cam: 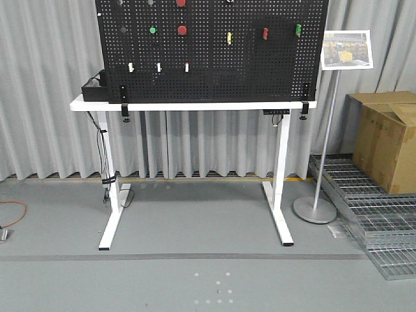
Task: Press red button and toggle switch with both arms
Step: 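Drive the base forward toward the black pegboard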
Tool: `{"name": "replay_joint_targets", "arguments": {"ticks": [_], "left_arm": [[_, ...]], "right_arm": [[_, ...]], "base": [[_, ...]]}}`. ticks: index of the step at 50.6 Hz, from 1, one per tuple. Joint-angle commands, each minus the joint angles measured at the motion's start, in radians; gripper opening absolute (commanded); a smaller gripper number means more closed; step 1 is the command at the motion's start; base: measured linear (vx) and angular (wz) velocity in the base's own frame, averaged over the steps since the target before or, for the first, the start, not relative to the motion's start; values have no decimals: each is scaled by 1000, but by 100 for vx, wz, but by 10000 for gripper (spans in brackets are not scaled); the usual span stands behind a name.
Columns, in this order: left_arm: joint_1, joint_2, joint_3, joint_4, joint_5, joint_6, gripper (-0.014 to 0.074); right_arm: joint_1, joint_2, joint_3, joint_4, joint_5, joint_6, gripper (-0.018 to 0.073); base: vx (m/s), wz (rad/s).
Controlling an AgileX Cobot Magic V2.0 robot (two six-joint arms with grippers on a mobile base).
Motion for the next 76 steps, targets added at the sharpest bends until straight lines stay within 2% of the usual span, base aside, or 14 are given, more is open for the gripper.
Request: {"name": "replay_joint_targets", "arguments": {"ticks": [1,27,76], "left_arm": [[1,-16,34,0,-74,-7,2],[1,-16,34,0,-74,-7,2],[1,-16,34,0,-74,-7,2]], "right_arm": [[-7,-17,11,-7,-82,-9,-3],[-7,-17,11,-7,-82,-9,-3],[-7,-17,11,-7,-82,-9,-3]], "base": [[3,-1],[20,0],[47,0]]}}
